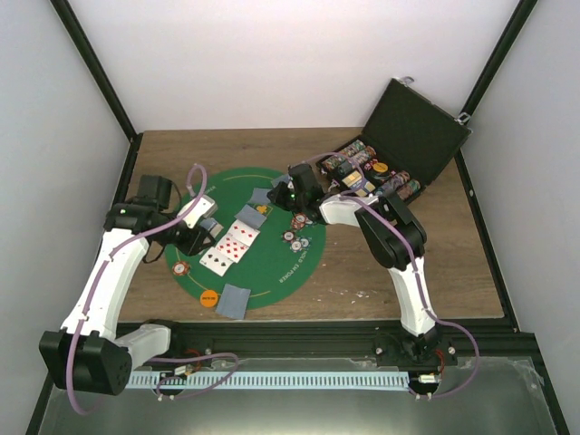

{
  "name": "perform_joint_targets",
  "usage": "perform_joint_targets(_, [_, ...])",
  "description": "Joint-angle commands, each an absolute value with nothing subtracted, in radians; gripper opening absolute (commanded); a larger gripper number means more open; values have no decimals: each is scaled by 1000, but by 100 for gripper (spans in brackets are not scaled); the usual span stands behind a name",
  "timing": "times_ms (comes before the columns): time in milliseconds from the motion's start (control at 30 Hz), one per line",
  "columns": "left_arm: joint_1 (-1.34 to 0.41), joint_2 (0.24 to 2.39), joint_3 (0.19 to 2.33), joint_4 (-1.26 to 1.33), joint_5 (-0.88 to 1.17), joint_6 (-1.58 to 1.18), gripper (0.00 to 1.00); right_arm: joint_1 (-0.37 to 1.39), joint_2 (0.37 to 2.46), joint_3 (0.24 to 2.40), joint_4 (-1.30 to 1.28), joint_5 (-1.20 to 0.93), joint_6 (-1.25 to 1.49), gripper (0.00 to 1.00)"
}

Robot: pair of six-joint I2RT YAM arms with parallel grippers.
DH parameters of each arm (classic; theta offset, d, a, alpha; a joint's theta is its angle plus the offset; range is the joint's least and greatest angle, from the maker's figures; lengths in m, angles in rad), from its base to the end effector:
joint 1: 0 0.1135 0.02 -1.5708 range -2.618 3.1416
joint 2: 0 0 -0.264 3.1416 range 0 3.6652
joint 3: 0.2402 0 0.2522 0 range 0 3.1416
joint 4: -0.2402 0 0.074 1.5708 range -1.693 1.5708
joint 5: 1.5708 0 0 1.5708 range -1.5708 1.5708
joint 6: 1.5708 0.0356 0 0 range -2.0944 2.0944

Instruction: Distribute texas hold em gaming equipment

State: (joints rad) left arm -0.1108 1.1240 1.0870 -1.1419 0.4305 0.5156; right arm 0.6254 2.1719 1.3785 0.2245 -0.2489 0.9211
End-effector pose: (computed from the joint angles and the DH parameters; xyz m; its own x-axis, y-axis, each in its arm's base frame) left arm 0.1907 -0.0362 0.3042 -0.6714 0.5255 -0.5225 0.6781 0.7200 -0.1472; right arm 0.3802 0.2854 0.1403 -0.8500 0.3381 -0.4040 -0.0972 0.6530 0.7511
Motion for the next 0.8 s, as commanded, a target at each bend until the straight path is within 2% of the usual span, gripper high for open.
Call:
perform_joint_targets(0, [-104,1127,1104,-1135,451,515,32,638,2151,1380,203,-232,887,18])
perform_joint_targets(300, [-104,1132,1124,-1158,457,520,32,657,2052,1343,173,-171,792,47])
perform_joint_targets(467, [-104,1128,1130,-1168,454,525,32,656,2033,1338,152,-171,784,60])
perform_joint_targets(767, [-104,1114,1136,-1196,464,544,33,645,1983,1348,138,-156,673,61])
